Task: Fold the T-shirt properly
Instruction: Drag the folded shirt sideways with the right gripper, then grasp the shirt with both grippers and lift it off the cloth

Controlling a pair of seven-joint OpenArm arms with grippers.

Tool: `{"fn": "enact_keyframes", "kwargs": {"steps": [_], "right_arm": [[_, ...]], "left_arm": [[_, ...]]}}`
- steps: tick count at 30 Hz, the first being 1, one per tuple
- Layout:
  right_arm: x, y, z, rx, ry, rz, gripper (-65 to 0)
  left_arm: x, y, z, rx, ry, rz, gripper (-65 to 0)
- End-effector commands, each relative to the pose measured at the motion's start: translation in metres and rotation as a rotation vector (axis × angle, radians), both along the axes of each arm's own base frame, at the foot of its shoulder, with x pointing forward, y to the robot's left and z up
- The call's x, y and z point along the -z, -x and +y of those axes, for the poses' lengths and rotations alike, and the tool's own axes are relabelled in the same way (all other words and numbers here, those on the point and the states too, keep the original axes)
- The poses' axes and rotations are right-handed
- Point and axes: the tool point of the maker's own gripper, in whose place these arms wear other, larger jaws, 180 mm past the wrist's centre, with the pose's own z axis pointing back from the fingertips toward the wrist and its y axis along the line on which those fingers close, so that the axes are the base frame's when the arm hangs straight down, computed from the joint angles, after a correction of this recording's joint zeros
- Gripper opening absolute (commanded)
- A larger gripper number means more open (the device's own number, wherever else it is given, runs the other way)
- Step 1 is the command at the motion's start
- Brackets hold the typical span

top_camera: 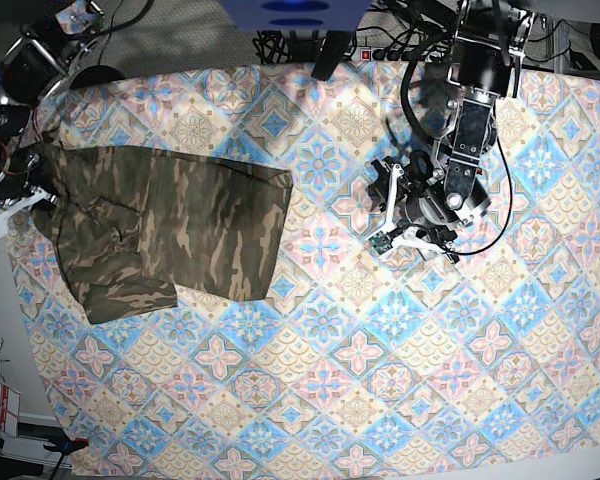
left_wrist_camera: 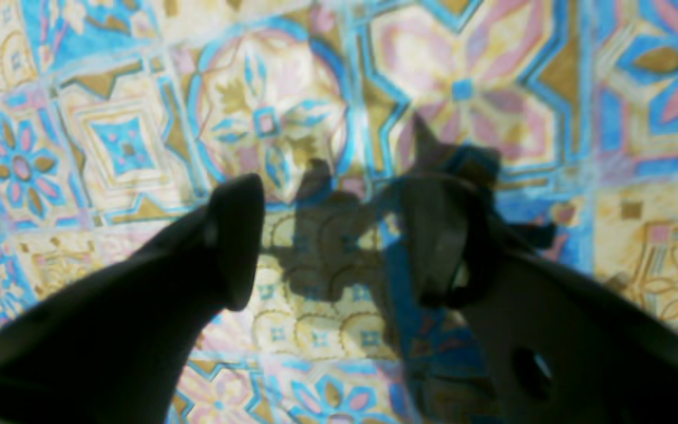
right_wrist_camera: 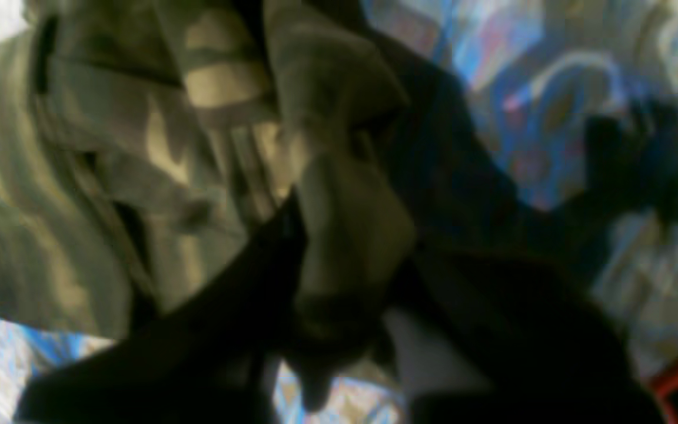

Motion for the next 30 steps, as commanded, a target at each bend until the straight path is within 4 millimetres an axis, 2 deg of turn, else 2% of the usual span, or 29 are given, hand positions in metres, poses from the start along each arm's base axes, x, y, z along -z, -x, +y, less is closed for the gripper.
{"fn": "enact_keyframes", "kwargs": {"steps": [1, 5, 7, 9, 12, 14, 17, 22, 26, 30], "right_arm": [[-0.02, -0.015, -0.015, 0.001, 0.051, -0.048, -63.6], [-0.023, -0.019, -0.024, -0.019, 0.132, 0.023, -63.6], [-0.025, -0.018, -0.021, -0.055, 0.152, 0.057, -63.6], [-0.033, -0.031, -0.002, -0.142, 0.197, 0.038, -63.6], [-0.062, -0.054, 0.025, -0.273, 0.3, -0.028, -63.6], [-0.069, -0.057, 0.045, -0.326, 0.329, -0.036, -63.6], [-0.081, -0.058, 0.064, -0.378, 0.372, -0.035, -63.6], [-0.095, -0.067, 0.101, -0.5, 0.434, -0.063, -63.6], [-0.093, -0.061, 0.133, -0.625, 0.476, -0.065, -63.6], [-0.087, -0.06, 0.17, -0.76, 0.49, -0.071, -63.6]], "left_arm": [[-0.012, -0.012, 0.006, -0.015, 0.001, -0.044, -27.5], [-0.012, -0.013, 0.004, -0.011, 0.003, -0.046, -27.5], [-0.012, -0.013, 0.004, -0.009, 0.002, -0.045, -27.5], [-0.014, -0.016, 0.002, -0.009, 0.007, -0.051, -27.3], [-0.012, -0.02, -0.019, 0.021, 0.032, -0.042, -27.4], [-0.007, -0.026, -0.028, 0.047, 0.024, -0.024, -27.4], [-0.005, -0.033, -0.042, 0.066, 0.036, -0.011, -27.5], [-0.008, -0.036, -0.046, 0.066, 0.046, -0.019, -27.5], [-0.006, -0.04, -0.047, 0.064, 0.05, -0.013, -27.4], [0.005, -0.047, -0.058, 0.053, 0.068, 0.039, -27.5]]}}
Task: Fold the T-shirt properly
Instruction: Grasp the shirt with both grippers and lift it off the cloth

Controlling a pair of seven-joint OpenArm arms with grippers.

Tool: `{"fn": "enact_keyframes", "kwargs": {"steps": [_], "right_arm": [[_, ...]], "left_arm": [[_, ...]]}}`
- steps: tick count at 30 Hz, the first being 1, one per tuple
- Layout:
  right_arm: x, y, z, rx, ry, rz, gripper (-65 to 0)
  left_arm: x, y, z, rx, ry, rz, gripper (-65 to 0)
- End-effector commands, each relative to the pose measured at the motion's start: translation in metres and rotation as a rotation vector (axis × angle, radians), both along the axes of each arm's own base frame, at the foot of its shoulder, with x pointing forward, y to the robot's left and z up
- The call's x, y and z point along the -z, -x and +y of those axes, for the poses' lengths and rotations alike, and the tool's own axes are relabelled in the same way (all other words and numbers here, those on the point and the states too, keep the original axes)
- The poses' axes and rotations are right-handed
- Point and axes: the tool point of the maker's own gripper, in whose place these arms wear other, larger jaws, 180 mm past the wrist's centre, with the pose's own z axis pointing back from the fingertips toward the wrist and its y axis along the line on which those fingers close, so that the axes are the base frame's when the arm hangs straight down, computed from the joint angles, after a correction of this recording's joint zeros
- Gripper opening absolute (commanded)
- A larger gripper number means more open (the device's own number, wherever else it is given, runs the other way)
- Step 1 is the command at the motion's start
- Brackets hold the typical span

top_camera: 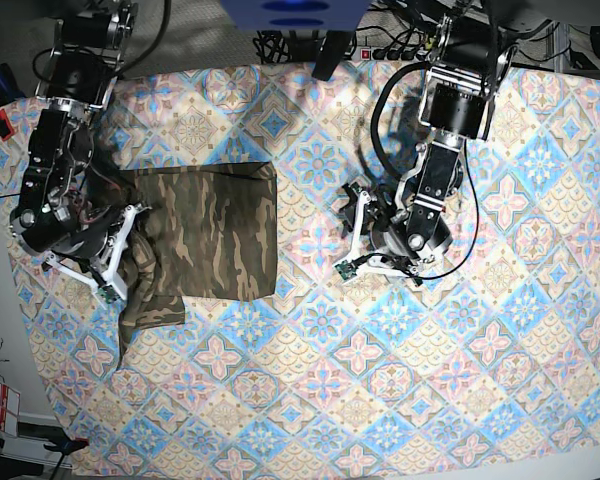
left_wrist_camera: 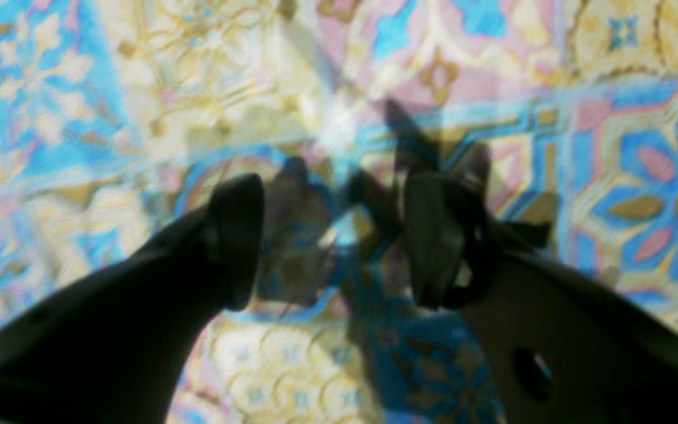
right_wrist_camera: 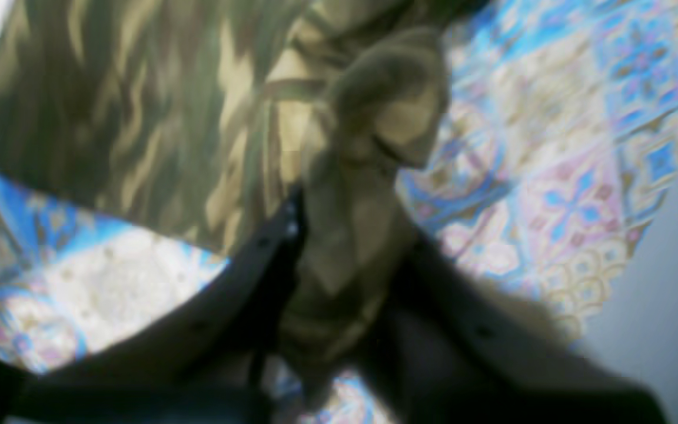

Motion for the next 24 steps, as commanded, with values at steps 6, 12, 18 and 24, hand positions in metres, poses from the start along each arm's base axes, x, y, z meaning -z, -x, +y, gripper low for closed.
{"fn": "enact_keyframes", "kwargs": {"steps": [6, 12, 18, 24], "right_arm": [[-0.007, -0.011, 0.056, -0.2, -0.012, -0.039, -63.6], [-0.008, -0.005, 0.091, -0.326, -0.001, -0.044, -63.6], [-0.001, 0.006, 0.129, -0.462, -0.016, -0.038, -63.6], [0.015, 0.022, 0.182, -0.679, -0.005, 0.006, -63.6]], "left_arm": [[-0.014, -0.02, -0.027, 0.009, 0.061, -0.03, -27.5], [-0.015, -0.017, -0.055, 0.062, 0.08, -0.021, -27.5], [-0.01, -0.01, -0.069, 0.081, 0.094, 0.0, -27.5], [-0.009, -0.009, -0.068, 0.079, 0.093, 0.002, -27.5]]}}
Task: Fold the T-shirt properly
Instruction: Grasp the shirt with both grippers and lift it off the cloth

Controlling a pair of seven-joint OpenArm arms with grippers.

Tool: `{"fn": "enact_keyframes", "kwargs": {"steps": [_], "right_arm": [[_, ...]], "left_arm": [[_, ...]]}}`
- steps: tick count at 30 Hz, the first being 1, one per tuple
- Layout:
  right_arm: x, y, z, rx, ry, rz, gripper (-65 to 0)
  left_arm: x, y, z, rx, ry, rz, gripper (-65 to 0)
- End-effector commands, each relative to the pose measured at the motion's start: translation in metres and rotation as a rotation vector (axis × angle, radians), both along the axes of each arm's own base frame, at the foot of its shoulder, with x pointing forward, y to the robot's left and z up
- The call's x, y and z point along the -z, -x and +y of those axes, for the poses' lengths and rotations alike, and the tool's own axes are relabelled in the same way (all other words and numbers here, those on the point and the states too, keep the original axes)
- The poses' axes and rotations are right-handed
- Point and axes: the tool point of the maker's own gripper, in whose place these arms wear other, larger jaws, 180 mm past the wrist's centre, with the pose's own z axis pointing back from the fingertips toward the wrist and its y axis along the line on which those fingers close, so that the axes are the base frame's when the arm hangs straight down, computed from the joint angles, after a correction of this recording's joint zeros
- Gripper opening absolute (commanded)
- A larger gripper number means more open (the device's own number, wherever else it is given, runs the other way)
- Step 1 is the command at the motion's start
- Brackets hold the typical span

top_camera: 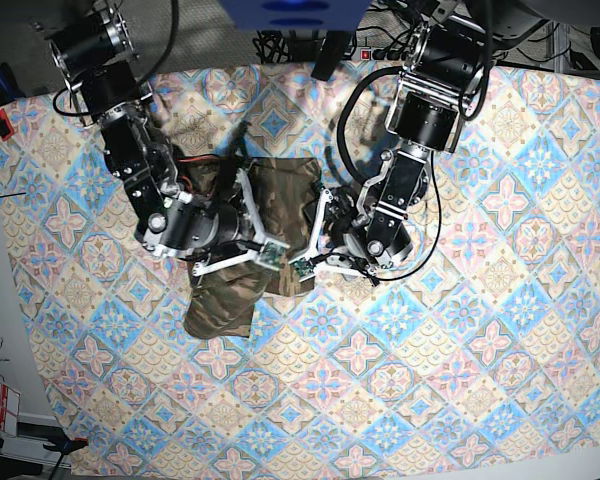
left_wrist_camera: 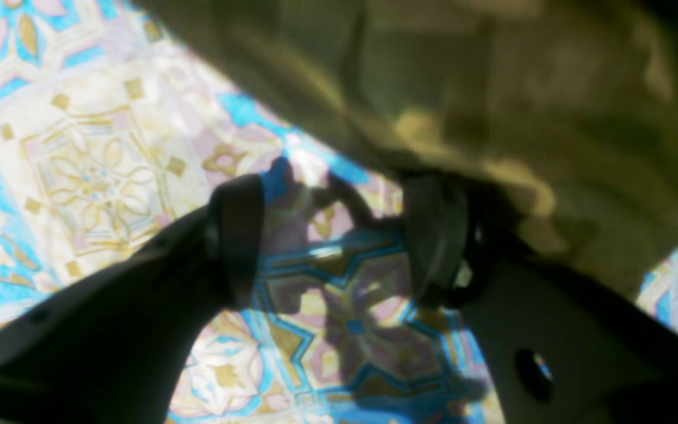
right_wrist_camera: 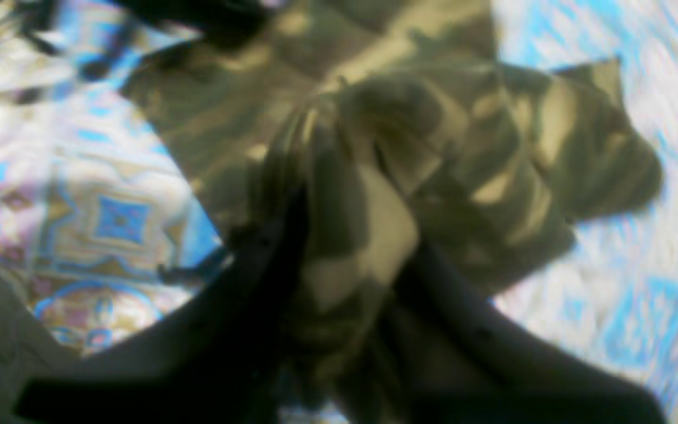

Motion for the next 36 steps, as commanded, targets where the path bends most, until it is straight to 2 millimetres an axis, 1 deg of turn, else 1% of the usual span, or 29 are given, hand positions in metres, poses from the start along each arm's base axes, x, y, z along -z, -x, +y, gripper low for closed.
{"fn": "enact_keyframes", "kwargs": {"steps": [1, 4, 6, 8, 10, 11, 13, 14, 16, 17, 19, 21, 23, 25, 28, 30, 31, 33, 34, 36], "right_arm": [[-0.011, -0.006, 0.013, -0.046, -0.027, -0.034, -63.6], [-0.016, -0.004, 0.032, -0.13, -0.016, -0.056, -63.6], [-0.017, -0.007, 0.032, -0.13, -0.012, -0.07, -63.6], [-0.014, -0.009, 0.028, -0.128, 0.017, -0.076, -63.6], [-0.005, -0.007, 0.025, -0.134, 0.049, -0.063, -63.5], [0.002, -0.003, 0.025, -0.144, 0.067, -0.048, -63.5], [0.014, 0.002, 0.023, -0.162, 0.106, -0.026, -63.5], [0.019, 0.004, 0.02, -0.165, 0.127, -0.017, -63.5], [0.026, 0.006, 0.019, -0.172, 0.15, -0.007, -63.5], [0.026, 0.008, 0.025, -0.182, 0.143, -0.006, -63.5], [0.025, 0.011, 0.037, -0.214, 0.125, -0.014, -63.5], [0.026, 0.016, 0.048, -0.271, 0.124, -0.021, -63.4], [0.031, 0.019, 0.054, -0.313, 0.138, -0.016, -63.1], [0.042, 0.02, 0.051, -0.333, 0.175, 0.007, -61.6], [0.058, 0.031, 0.066, -0.404, 0.222, 0.045, -53.2], [0.067, 0.035, 0.067, -0.453, 0.272, 0.057, -46.6], [0.068, 0.035, 0.07, -0.475, 0.285, 0.051, -43.1], [0.064, 0.031, 0.076, -0.499, 0.303, 0.008, -37.8], [0.058, 0.028, 0.08, -0.506, 0.306, -0.027, -36.5], [0.04, 0.019, 0.092, -0.526, 0.307, -0.131, -35.7]], "left_arm": [[-0.013, -0.014, -0.006, -0.004, 0.026, -0.04, -27.5], [-0.012, -0.012, -0.006, -0.004, 0.025, -0.037, -27.5], [-0.012, -0.012, -0.006, -0.004, 0.022, -0.034, -27.5], [-0.012, -0.008, -0.005, -0.006, 0.023, -0.036, -27.5], [-0.021, -0.016, 0.009, -0.028, 0.016, -0.075, -27.5], [-0.025, -0.017, 0.018, -0.052, 0.012, -0.089, -27.5], [-0.045, -0.03, 0.038, -0.125, 0.015, -0.141, -27.5], [-0.054, -0.037, 0.057, -0.18, 0.006, -0.165, -27.5], [-0.07, -0.047, 0.089, -0.287, 0.003, -0.202, -27.5], [-0.076, -0.051, 0.104, -0.341, 0.006, -0.217, -27.5], [-0.082, -0.055, 0.132, -0.441, 0.02, -0.232, -27.5], [-0.081, -0.054, 0.149, -0.502, 0.029, -0.23, -27.4], [-0.077, -0.049, 0.152, -0.508, 0.025, -0.218, -27.4], [-0.068, -0.04, 0.151, -0.508, 0.021, -0.197, -27.3], [-0.064, -0.036, 0.151, -0.508, 0.019, -0.184, -27.3], [-0.063, -0.036, 0.151, -0.508, 0.02, -0.183, -27.2], [-0.063, -0.036, 0.151, -0.508, 0.02, -0.183, -27.2], [-0.063, -0.036, 0.151, -0.508, 0.02, -0.183, -27.2], [-0.063, -0.036, 0.151, -0.508, 0.02, -0.183, -27.2], [-0.063, -0.036, 0.151, -0.508, 0.02, -0.183, -27.1]]}}
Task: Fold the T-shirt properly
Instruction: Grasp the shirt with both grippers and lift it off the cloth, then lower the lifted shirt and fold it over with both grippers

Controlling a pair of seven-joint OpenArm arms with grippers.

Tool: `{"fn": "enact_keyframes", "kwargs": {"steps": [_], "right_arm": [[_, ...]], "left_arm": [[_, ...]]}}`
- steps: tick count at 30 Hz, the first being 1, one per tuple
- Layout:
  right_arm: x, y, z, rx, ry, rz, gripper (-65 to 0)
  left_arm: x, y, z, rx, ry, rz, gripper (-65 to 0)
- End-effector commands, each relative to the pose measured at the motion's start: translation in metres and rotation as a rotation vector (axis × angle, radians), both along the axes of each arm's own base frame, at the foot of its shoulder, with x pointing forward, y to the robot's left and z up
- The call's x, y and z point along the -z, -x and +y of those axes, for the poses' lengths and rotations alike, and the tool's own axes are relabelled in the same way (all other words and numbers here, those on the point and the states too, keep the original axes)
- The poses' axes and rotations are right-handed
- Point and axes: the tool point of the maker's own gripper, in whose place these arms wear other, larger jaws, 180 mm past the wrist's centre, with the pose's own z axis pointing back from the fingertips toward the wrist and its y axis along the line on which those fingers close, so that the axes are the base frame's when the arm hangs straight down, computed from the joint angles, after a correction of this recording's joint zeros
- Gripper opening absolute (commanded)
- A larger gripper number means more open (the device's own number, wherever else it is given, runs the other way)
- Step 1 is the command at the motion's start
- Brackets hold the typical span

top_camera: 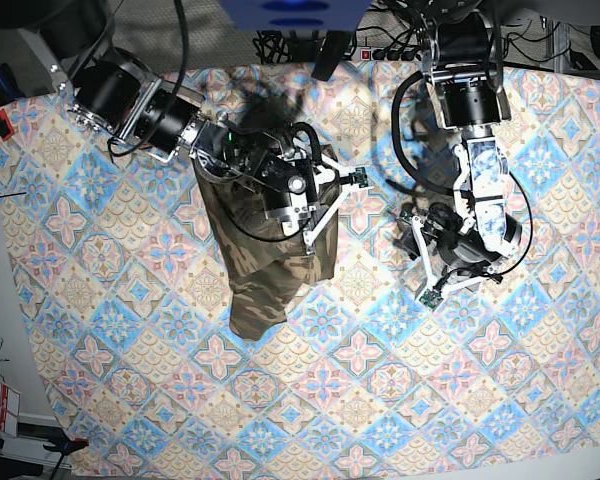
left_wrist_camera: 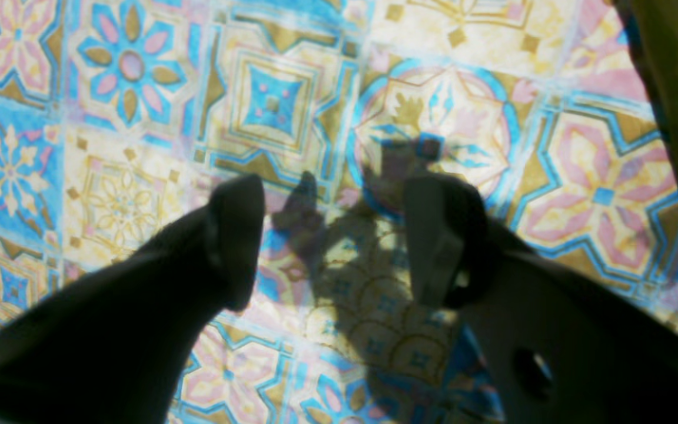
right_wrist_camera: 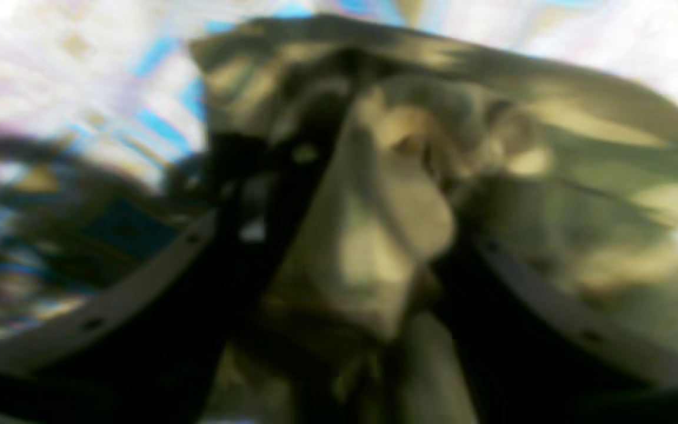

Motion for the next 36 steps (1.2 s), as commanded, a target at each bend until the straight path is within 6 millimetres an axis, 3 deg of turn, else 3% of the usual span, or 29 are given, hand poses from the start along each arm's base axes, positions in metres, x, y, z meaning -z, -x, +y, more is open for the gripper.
{"fn": "enact_keyframes", "kwargs": {"steps": [1, 5, 9, 12, 15, 17, 27, 29, 32, 36], "right_arm": [[-0.026, -0.014, 0.022, -0.028, -0.069, -0.079, -35.9], [-0.06, -0.026, 0.032, -0.062, -0.102, -0.248, -35.8], [-0.073, -0.035, 0.035, -0.031, -0.163, -0.265, -35.9], [-0.097, -0.039, 0.044, 0.012, -0.287, -0.293, -35.9], [-0.137, -0.043, 0.059, 0.054, -0.462, -0.34, -35.9], [-0.149, -0.046, 0.061, 0.091, -0.523, -0.346, -35.9], [-0.163, -0.063, 0.047, 0.336, -0.667, -0.37, -35.9], [-0.158, -0.066, 0.04, 0.359, -0.642, -0.371, -35.9], [-0.14, -0.073, 0.004, 0.44, -0.548, -0.375, -35.9], [-0.118, -0.076, -0.046, 0.54, -0.461, -0.376, -35.9]], "left_arm": [[-0.015, -0.014, 0.0, -0.002, 0.007, -0.054, -27.1], [-0.014, -0.014, -0.003, 0.0, 0.011, -0.052, -27.1], [-0.011, -0.01, -0.002, 0.0, 0.01, -0.042, -27.0], [-0.01, -0.009, -0.008, 0.022, 0.006, -0.039, -27.0], [-0.009, -0.009, -0.018, 0.059, -0.001, -0.035, -27.3], [-0.007, -0.007, -0.018, 0.059, 0.001, -0.032, -27.4], [-0.006, -0.006, -0.02, 0.061, 0.004, -0.028, -27.4], [-0.006, -0.005, -0.02, 0.06, 0.003, -0.027, -27.4], [-0.005, -0.005, -0.023, 0.077, -0.005, -0.022, -27.5], [-0.001, 0.01, -0.043, 0.195, -0.054, -0.013, -27.6]]}}
